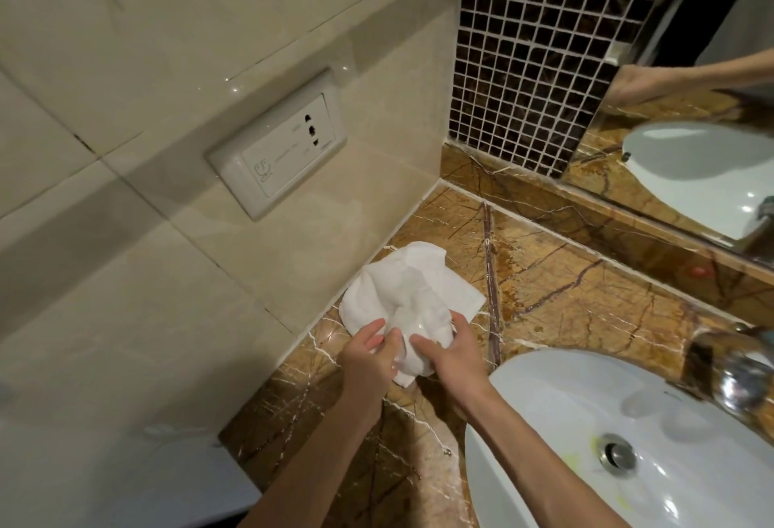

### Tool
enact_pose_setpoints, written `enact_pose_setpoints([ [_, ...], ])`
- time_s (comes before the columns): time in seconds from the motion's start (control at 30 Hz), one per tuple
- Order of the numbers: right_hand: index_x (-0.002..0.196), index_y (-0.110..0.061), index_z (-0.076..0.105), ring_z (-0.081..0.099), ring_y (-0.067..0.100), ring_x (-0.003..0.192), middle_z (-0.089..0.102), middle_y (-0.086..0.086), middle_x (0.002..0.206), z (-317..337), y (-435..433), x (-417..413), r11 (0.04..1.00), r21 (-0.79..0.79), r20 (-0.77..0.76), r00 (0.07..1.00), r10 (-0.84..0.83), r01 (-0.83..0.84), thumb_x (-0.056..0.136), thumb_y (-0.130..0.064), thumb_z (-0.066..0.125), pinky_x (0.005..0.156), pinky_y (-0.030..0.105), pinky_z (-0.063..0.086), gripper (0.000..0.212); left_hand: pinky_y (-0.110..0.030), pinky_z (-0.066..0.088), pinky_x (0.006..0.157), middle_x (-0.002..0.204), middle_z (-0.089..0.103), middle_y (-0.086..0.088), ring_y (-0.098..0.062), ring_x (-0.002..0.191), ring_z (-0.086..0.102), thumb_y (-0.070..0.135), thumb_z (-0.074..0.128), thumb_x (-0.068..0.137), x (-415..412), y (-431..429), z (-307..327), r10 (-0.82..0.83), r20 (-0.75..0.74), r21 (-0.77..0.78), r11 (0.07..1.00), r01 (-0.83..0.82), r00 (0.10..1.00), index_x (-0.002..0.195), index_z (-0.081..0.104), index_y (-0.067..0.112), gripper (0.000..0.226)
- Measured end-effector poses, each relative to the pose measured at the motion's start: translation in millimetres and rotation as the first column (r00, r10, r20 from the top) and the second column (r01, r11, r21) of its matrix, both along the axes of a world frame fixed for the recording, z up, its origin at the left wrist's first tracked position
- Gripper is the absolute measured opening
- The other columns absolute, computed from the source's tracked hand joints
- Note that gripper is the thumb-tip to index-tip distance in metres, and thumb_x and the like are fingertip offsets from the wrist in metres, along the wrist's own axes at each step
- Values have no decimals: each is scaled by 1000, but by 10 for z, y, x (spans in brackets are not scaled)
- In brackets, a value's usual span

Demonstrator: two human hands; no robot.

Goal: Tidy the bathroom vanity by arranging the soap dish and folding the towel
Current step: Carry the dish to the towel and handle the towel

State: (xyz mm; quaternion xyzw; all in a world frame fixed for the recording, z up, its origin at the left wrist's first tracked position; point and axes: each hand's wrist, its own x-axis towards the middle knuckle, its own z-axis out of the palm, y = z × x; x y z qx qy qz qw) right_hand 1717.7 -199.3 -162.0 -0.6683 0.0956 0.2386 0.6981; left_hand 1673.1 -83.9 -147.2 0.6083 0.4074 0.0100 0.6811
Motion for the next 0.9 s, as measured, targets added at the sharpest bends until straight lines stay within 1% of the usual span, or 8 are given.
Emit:
enact_pose_setpoints([
  [0.07,116,-9,56,72,26,92,72,15,106,-17,-54,42,981,162,-128,988,-85,105,80,3,72,74,40,61,42,-45,54,90,124,56,-14,-27,104,62,17,65,88,-16,19,-22,-19,-16,-7,1000,19,1000,124,57,7,38],
  [0.17,113,-10,59,72,30,93,75,14,104,-51,-115,69,927,332,-254,963,-91,175,81,8,69,67,36,60,38,-44,53,92,118,63,-14,-29,106,62,19,59,92,-25,99,-20,-70,-35,-168,984,63,997,106,65,12,16],
  [0.3,110,-14,62,70,31,97,73,14,108,-86,-96,83,953,244,-193,972,-134,180,79,2,73,81,48,58,36,-38,56,79,84,64,-9,-20,78,64,15,59,92,-97,231,4,-96,-3,-408,909,86,995,123,54,-4,37],
  [0.47,113,-14,63,69,31,99,72,11,108,-106,-50,68,961,160,-133,970,-206,226,86,-4,69,87,54,55,29,-41,57,83,120,64,-24,-39,112,60,12,59,87,-173,364,87,-101,183,-523,832,184,978,121,55,-8,39],
  [0.57,111,-19,62,67,25,97,71,3,102,-71,-23,48,968,11,13,968,-251,251,90,-12,65,86,48,56,23,-36,62,70,110,71,-18,-34,102,68,13,68,79,-204,428,151,-105,227,-355,917,183,968,112,61,-3,37],
  [0.63,109,-29,58,65,14,94,67,-10,99,-22,-8,32,966,-88,147,962,-228,242,92,-20,62,77,27,55,20,-28,60,62,94,76,-13,-30,87,72,8,72,79,-220,467,150,-145,215,-35,987,156,966,99,65,1,22],
  [0.73,121,-30,54,57,5,99,59,-13,110,57,85,-10,974,-168,251,962,-106,151,94,-32,57,78,17,43,28,-20,52,52,73,71,-9,-19,67,69,4,71,81,-228,426,110,-269,119,368,906,209,956,84,62,7,10],
  [0.9,126,-40,43,54,-4,94,52,-21,104,109,267,-99,973,-226,279,955,99,-35,95,-35,49,69,9,37,32,-28,39,51,52,52,5,-10,50,46,20,65,79,-246,152,2,-344,-69,523,787,328,936,55,50,26,29],
])
